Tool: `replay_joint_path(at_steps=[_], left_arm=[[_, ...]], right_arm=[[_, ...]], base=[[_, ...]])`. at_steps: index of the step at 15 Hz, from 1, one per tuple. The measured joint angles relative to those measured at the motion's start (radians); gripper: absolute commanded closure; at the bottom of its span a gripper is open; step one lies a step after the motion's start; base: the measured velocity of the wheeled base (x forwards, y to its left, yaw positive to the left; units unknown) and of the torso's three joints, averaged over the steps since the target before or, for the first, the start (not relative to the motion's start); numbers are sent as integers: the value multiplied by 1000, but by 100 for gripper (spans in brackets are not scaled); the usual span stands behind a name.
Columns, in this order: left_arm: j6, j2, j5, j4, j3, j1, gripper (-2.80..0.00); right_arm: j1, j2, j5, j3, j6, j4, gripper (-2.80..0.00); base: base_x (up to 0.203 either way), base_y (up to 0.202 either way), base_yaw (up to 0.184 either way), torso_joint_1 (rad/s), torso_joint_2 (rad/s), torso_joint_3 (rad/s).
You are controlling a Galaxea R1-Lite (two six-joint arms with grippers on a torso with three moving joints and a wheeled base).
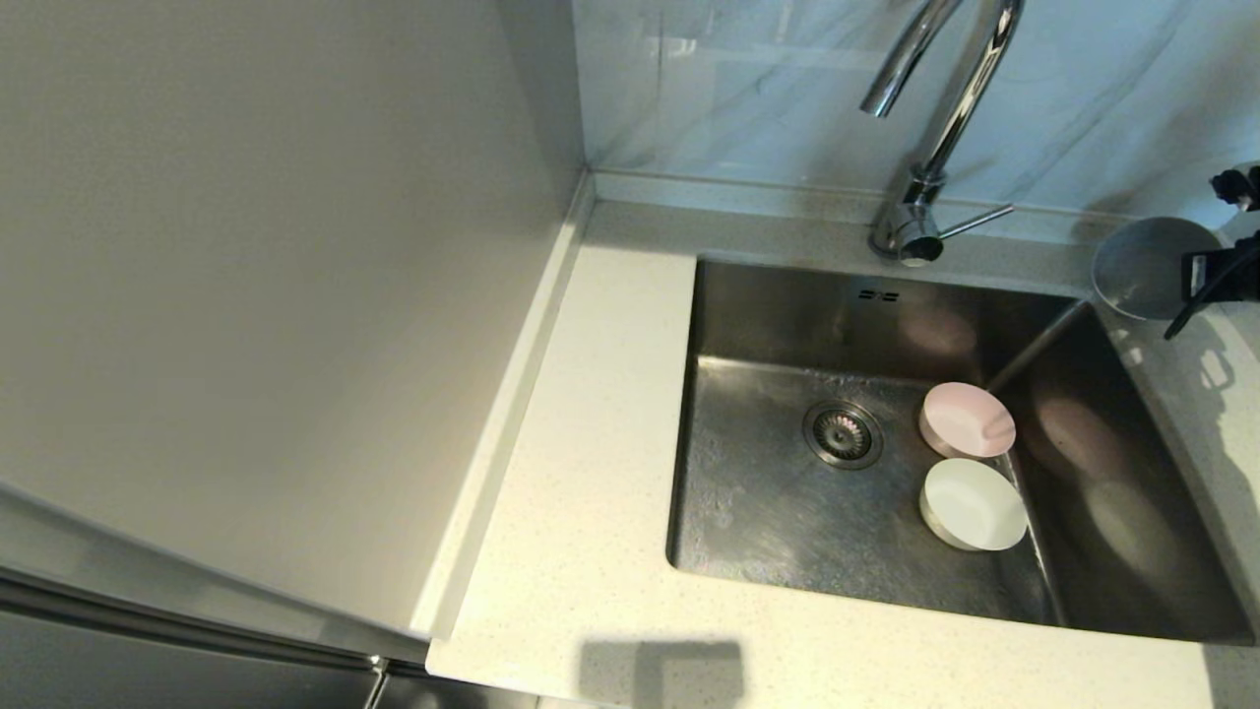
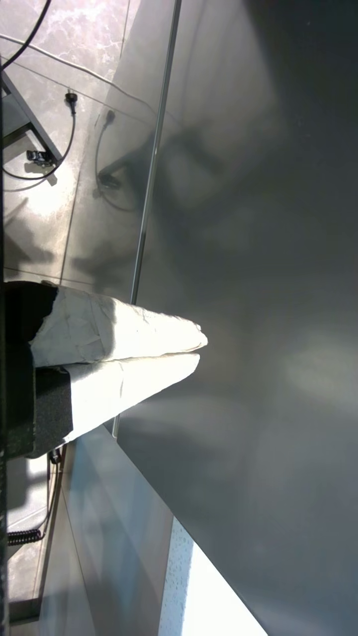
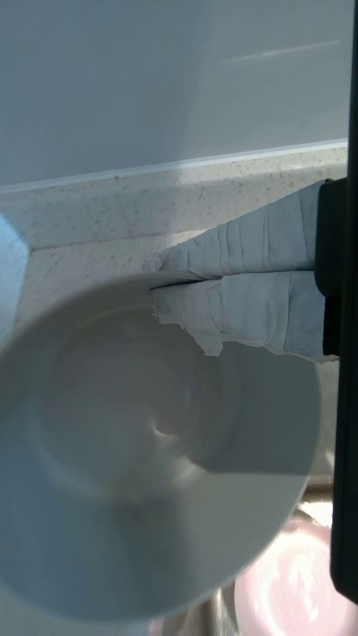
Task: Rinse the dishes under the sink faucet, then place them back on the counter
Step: Put a bowl back to the table from the sink
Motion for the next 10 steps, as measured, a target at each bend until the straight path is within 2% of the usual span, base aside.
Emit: replay_joint_path(at_steps=[3, 4, 10], left_arm=[[0, 0, 0, 0, 0, 0, 0], [0, 0, 0, 0, 0, 0, 0], [0, 0, 0, 0, 0, 0, 0]], right_arm=[[-13, 17, -1, -11, -2, -2, 0], [-15, 21, -2, -15, -2, -2, -280], [-25, 40, -3, -63, -2, -3, -280]], base=[[0, 0, 0, 0, 0, 0], [0, 0, 0, 0, 0, 0], [0, 0, 0, 0, 0, 0]])
